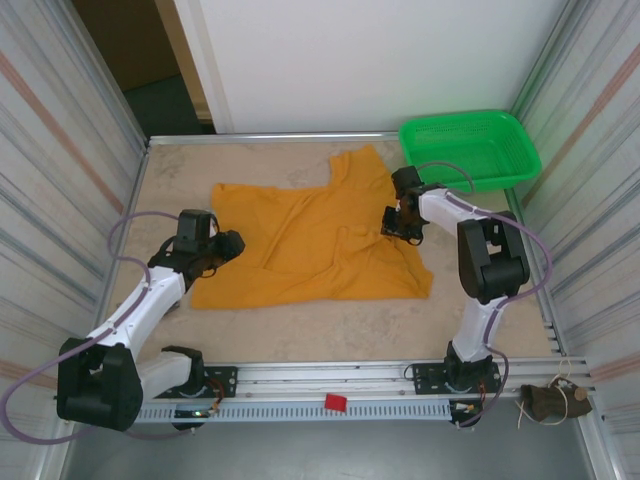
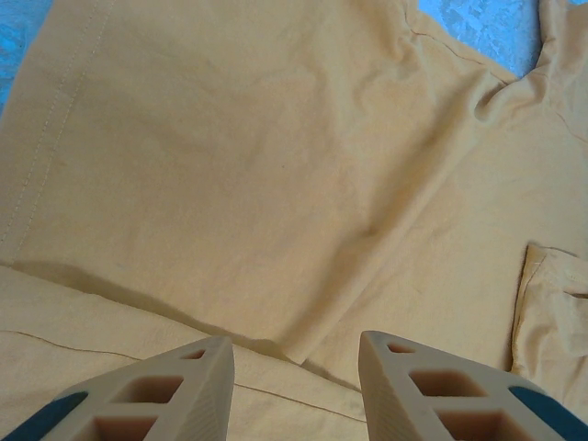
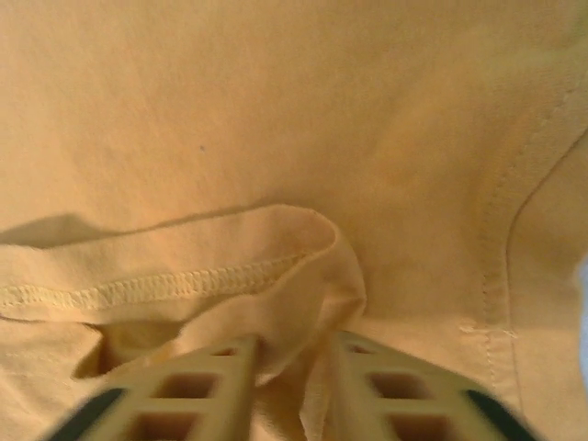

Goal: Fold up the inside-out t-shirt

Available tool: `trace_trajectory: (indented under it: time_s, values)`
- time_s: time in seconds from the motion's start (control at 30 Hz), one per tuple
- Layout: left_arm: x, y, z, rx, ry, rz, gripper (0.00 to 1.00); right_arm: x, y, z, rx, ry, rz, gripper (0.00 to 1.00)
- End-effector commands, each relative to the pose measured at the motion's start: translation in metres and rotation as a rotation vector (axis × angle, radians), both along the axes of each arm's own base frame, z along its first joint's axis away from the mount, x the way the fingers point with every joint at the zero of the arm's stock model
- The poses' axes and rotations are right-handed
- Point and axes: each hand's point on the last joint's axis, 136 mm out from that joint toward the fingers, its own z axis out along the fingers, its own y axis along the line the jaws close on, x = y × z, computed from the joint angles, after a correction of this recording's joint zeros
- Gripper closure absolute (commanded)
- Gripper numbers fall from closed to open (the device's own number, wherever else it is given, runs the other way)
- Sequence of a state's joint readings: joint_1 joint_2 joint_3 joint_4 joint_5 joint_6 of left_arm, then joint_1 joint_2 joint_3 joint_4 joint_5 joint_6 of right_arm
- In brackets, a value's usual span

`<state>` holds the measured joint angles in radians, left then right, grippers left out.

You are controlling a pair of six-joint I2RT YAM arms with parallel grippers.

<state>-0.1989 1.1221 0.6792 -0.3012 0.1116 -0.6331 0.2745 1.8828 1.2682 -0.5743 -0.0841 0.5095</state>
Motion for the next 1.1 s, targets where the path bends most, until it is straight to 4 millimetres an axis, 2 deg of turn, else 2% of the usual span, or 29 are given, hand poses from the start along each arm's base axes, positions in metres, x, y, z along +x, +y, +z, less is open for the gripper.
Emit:
trace_trajectory:
  time_s: [0.0,0.3,0.43,0.47,0.5,0.53,0.57,0.67,0.73,0.8,0.93,1.07]
  values:
    - [-0.002,-0.005,-0.001,-0.021,0.007,-0.005,0.60,0.012,0.007,0.005,0.029,-0.013,-0.005,0.98]
    - [-0.003,-0.003,-0.003,-0.014,0.010,-0.003,0.60,0.023,0.010,0.042,0.051,-0.116,-0.001,1.00]
    - [-0.003,-0.001,-0.006,-0.005,0.014,0.008,0.60,0.035,0.006,0.045,0.044,-0.155,-0.011,1.00]
    - [-0.003,-0.001,-0.006,-0.003,0.015,0.011,0.60,0.035,0.005,0.044,0.046,-0.154,-0.013,0.87]
    - [-0.004,0.000,-0.006,0.000,0.017,0.014,0.60,0.034,0.002,0.043,0.043,-0.148,-0.020,0.68]
    - [-0.004,0.001,-0.006,0.004,0.019,0.016,0.60,0.032,-0.001,0.045,0.042,-0.148,-0.025,0.57]
    - [-0.004,0.002,-0.006,0.008,0.018,0.017,0.60,0.029,-0.005,0.049,0.036,-0.154,-0.033,0.53]
    - [-0.005,0.007,-0.004,0.012,0.019,0.029,0.60,0.006,-0.017,0.063,0.026,-0.163,-0.054,0.52]
    - [-0.007,0.012,-0.002,0.015,0.019,0.043,0.60,-0.018,-0.025,0.073,0.021,-0.169,-0.071,0.52]
    - [-0.011,0.019,-0.002,0.014,0.023,0.062,0.60,-0.044,-0.032,0.075,0.014,-0.157,-0.084,0.52]
    - [-0.022,0.033,-0.003,-0.015,0.030,0.105,0.59,-0.096,-0.042,0.059,-0.007,-0.100,-0.080,0.52]
    - [-0.031,0.048,-0.001,-0.032,0.028,0.140,0.59,-0.136,-0.038,0.037,-0.026,-0.041,-0.034,0.51]
